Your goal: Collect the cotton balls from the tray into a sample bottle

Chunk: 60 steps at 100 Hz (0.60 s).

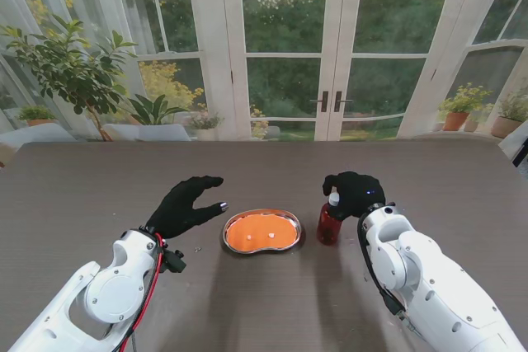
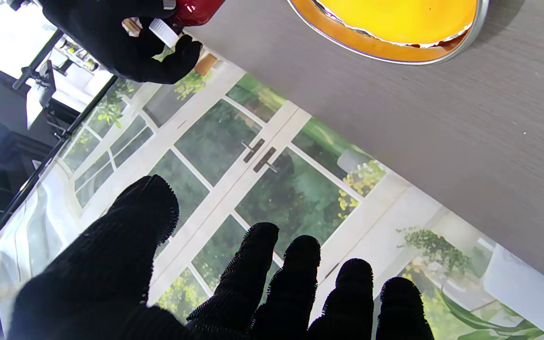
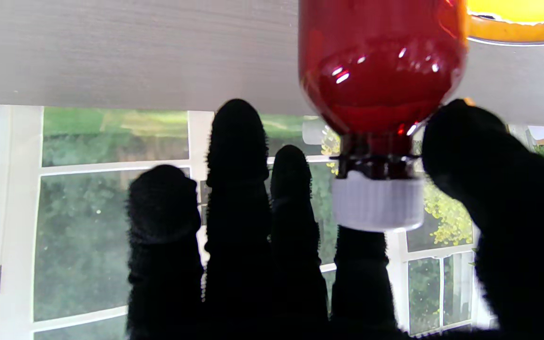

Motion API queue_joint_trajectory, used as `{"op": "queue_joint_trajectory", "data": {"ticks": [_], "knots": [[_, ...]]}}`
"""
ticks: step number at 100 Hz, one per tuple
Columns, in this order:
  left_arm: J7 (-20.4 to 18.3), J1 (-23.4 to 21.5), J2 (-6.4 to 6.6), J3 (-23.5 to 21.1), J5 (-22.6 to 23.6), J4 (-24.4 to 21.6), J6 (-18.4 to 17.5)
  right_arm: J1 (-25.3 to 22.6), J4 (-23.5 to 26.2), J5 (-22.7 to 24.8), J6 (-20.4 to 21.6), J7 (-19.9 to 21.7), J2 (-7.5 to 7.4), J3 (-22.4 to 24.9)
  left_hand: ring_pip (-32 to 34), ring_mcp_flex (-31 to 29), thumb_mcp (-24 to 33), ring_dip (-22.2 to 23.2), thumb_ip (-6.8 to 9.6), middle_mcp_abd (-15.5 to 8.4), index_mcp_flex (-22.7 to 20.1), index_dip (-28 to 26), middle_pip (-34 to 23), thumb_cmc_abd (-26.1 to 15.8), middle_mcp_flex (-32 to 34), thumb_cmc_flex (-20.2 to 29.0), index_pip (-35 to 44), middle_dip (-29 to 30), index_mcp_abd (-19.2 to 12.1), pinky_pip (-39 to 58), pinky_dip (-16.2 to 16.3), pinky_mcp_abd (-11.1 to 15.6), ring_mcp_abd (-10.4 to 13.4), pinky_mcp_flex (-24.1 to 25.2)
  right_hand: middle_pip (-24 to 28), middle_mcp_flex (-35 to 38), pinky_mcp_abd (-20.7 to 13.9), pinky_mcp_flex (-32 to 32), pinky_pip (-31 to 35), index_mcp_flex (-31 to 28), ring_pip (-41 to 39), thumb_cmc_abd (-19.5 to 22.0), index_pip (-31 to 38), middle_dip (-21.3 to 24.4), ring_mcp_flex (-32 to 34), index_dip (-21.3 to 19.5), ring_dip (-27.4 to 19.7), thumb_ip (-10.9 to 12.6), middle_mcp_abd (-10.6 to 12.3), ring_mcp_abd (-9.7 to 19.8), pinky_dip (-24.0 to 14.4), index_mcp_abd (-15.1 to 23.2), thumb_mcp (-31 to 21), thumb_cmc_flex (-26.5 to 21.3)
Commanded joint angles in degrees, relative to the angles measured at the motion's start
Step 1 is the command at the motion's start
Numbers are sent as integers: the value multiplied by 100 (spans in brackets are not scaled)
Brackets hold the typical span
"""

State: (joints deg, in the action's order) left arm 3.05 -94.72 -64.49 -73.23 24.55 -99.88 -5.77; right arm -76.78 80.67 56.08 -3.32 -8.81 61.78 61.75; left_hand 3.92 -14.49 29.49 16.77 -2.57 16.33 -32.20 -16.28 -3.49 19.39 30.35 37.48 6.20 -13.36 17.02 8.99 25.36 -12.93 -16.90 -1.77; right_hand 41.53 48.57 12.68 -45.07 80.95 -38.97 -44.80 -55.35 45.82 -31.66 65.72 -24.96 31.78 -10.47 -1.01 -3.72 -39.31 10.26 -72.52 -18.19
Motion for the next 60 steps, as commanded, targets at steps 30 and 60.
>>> {"op": "queue_joint_trajectory", "data": {"ticks": [30,60], "knots": [[-143,5,-8,22,-50,-14,42,94,-244,-192,135,-261,87,-80,-65,0,-116,29,-147,-75,-26,-11,40,-184,32,-20,-40,10,-93,-167,83,-21,-38,24,699,1750,-95,-1147,818,-724,-1537,-180,1903,-1084,979,1105,632,-1126,139,275,-61,-117,-323,-1185],[-169,17,-5,46,-66,-11,72,209,-428,-368,221,-495,146,-136,-70,6,-127,27,-144,-60,-29,-11,44,-189,32,-20,-40,11,-76,-167,84,-16,-36,26,988,2016,-444,-1638,872,-1133,-2361,48,2460,-1462,996,1057,875,-949,38,592,-178,-292,-530,-1529]]}}
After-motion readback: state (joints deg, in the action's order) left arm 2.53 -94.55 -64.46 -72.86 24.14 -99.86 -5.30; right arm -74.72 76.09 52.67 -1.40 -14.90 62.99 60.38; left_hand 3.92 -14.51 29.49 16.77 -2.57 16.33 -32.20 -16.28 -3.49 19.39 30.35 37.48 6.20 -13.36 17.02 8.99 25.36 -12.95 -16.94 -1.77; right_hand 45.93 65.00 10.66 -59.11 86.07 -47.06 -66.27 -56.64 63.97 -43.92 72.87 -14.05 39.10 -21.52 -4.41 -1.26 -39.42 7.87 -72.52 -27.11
